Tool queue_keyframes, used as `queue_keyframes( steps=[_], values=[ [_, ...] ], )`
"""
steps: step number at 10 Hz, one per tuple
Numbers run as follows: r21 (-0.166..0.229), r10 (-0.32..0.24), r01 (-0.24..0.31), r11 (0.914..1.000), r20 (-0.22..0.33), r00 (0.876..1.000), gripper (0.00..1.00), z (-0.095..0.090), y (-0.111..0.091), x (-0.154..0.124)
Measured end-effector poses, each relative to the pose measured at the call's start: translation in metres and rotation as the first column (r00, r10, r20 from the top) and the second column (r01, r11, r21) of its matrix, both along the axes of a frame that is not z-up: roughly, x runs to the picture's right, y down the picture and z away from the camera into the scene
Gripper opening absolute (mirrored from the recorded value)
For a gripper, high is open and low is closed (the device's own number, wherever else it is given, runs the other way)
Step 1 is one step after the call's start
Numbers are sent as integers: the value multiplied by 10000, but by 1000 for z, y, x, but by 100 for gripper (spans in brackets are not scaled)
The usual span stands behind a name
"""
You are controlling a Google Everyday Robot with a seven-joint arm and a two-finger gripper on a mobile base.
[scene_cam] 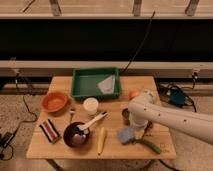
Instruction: Wipe table surface with sponge
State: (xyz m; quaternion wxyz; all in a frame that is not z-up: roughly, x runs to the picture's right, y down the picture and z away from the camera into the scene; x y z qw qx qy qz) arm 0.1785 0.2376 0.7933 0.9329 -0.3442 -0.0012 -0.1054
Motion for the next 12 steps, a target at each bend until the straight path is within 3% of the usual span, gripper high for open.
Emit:
queue_keyframes(
  steps=[3, 4, 9, 12],
  values=[
    [-40, -428, 427, 9991, -580, 9974, 0, 5, 11, 21],
    [-58, -465, 463, 9989, -527, 9975, 0, 3, 15, 21],
    [-183, -661, 673, 9976, 590, 9961, 0, -24, 36, -28],
    [-276, -759, 787, 9965, 903, 9930, 0, -20, 38, -49]
  ],
)
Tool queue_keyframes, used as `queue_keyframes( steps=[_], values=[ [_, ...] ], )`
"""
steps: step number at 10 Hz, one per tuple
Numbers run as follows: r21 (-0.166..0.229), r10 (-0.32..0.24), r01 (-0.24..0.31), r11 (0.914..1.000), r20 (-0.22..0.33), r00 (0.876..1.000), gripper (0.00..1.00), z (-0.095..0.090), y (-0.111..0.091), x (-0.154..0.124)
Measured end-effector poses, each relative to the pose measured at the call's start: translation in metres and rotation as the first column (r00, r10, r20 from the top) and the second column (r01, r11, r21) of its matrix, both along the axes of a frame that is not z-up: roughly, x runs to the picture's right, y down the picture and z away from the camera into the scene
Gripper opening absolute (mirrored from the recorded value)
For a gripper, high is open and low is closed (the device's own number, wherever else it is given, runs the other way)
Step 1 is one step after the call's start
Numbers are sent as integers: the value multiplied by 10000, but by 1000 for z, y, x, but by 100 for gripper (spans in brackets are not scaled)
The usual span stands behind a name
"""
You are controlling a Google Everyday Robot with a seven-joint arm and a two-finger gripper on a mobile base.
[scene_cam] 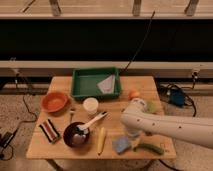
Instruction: Wipe table surface with sponge
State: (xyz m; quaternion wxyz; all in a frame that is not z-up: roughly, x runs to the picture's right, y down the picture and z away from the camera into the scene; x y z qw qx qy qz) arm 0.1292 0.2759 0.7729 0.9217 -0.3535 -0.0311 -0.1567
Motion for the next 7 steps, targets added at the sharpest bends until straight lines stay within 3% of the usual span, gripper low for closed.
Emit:
queue_keyframes(
  steps=[7],
  values=[
    [387, 49, -40, 9992, -224, 9997, 0, 25, -54, -15]
  ],
)
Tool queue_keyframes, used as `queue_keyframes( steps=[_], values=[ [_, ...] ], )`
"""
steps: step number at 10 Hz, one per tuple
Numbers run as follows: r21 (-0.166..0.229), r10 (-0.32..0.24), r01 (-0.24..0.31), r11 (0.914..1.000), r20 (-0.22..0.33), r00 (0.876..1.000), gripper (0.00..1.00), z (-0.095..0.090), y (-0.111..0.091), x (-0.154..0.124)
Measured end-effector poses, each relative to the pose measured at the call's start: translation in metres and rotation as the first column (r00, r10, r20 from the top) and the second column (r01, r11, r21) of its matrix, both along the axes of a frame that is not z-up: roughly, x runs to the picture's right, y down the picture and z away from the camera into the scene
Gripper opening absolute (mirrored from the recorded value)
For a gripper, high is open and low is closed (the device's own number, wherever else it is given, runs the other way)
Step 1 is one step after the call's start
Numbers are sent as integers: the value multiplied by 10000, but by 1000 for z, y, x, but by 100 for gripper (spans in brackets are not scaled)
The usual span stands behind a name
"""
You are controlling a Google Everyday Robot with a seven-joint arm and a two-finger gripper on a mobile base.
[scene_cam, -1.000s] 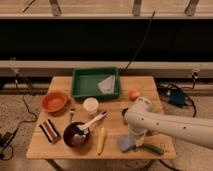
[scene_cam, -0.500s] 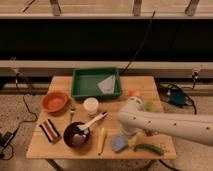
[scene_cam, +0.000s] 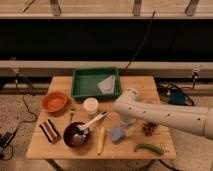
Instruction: Wipe table surface with sponge
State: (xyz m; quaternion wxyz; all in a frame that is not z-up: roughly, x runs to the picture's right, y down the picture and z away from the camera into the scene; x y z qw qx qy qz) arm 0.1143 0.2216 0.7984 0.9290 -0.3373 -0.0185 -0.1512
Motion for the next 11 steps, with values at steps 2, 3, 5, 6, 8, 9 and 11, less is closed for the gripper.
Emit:
queue_keyframes(
  steps=[2, 3, 5, 6, 8, 9, 11],
  values=[
    [86, 106, -103, 9999, -308, 9995, 0, 3, -4, 13],
    [115, 171, -166, 9998, -434, 9989, 0, 4, -4, 21],
    [153, 317, -306, 9994, -753, 9967, 0, 5, -4, 46],
    [134, 350, -340, 9993, -841, 9958, 0, 5, -1, 54],
    [61, 395, -391, 9992, -988, 9943, 0, 3, 10, 69],
    [51, 349, -345, 9994, -951, 9949, 0, 0, 19, 71],
    [-158, 287, -302, 9994, -874, 9958, 0, -10, 41, 72]
  ],
)
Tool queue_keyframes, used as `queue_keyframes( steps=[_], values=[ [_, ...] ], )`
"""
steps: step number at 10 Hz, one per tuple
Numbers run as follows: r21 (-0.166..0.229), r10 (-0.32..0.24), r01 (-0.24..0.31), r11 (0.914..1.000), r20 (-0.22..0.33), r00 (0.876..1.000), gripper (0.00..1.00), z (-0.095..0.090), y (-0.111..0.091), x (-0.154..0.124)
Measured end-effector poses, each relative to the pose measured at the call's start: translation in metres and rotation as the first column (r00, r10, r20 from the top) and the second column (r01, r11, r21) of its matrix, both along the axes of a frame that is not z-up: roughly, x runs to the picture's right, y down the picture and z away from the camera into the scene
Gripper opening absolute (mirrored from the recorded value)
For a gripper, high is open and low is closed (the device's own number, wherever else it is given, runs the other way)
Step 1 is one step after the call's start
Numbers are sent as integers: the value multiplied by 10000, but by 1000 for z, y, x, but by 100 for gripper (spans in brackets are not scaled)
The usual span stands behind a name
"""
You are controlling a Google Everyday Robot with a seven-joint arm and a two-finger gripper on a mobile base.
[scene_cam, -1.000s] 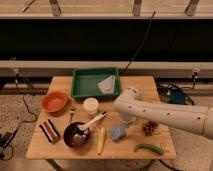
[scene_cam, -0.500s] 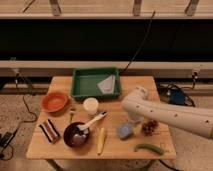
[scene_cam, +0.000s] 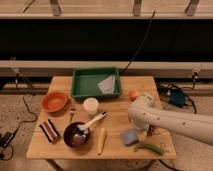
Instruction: Wipe table surface with sponge
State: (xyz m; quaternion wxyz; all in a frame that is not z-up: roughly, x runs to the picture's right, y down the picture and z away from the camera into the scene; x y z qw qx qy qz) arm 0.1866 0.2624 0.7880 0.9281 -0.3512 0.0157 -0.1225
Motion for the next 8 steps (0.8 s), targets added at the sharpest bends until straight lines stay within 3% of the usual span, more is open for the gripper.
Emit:
queue_keyframes(
  steps=[3, 8],
  values=[
    [-89, -311, 316, 9995, 534, 9981, 0, -11, 11, -27],
    [120, -863, 855, 9963, 1032, 9909, 0, -7, 2, -81]
  ],
)
